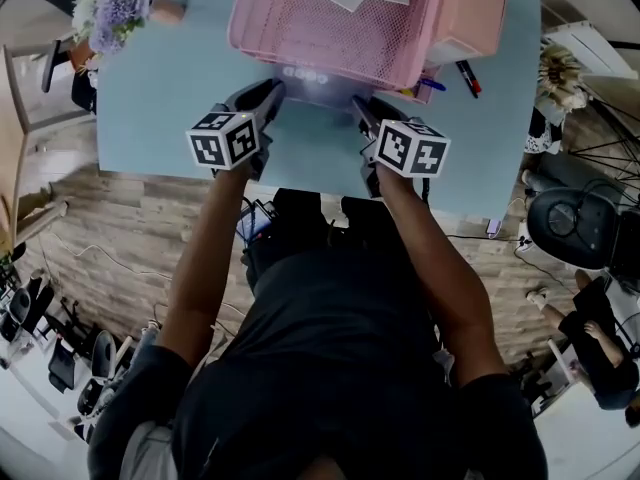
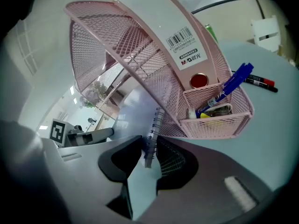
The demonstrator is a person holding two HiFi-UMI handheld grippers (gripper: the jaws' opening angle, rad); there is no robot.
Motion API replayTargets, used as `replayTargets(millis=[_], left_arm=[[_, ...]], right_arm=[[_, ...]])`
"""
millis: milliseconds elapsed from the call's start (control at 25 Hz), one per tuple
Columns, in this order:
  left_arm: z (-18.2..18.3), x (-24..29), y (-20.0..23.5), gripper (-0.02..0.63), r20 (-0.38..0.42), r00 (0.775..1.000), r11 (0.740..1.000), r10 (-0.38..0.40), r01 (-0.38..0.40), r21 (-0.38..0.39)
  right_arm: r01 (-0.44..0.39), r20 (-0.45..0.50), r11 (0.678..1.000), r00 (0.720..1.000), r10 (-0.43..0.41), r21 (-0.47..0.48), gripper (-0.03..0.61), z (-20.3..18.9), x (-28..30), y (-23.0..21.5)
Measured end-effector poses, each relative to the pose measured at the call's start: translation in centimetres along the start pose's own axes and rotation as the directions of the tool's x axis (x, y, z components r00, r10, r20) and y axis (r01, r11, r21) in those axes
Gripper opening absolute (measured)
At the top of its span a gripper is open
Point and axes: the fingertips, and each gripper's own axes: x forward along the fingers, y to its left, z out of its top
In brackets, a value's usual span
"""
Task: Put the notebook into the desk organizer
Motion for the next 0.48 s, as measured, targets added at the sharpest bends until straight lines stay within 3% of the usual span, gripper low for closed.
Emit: replayTargets(millis=[120, 240, 320, 400, 480], left_arm=[[0.1, 1.0, 0.4, 0.129, -0.004, 1.000, 1.000, -0.002, 0.002, 0.000], [-0.6, 4.7, -0.4, 0.129, -0.005, 0.998, 0.998, -0.064, 0.064, -0.021], [-0.4, 5.5, 0.1, 0.130, -0.007, 0.996, 0.996, -0.093, 0.093, -0.001], [0.2, 3.1, 2.2, 0.132, 0.003, 1.000, 0.999, -0.031, 0.031, 0.025], [0.5, 0.9, 3.3, 0.134, 0.037, 0.998, 0.998, 0.047, -0.048, 0.031]], right_arm=[[0.025, -0.010, 1.000, 1.000, -0.025, 0.011, 0.097, 0.4, 0.7, -0.8], [0.100, -0.014, 0.995, 0.995, -0.100, 0.021, 0.097, 1.2, 0.4, -3.8], [0.083, 0.016, 0.995, 0.996, -0.085, 0.060, 0.097, 1.9, 1.6, -3.5], [0.005, 0.010, 0.992, 1.000, -0.006, 0.125, 0.095, 1.1, 3.8, -0.7], [0.018, -0.057, 0.985, 0.998, -0.009, 0.172, 0.095, -0.4, 3.9, -0.2]])
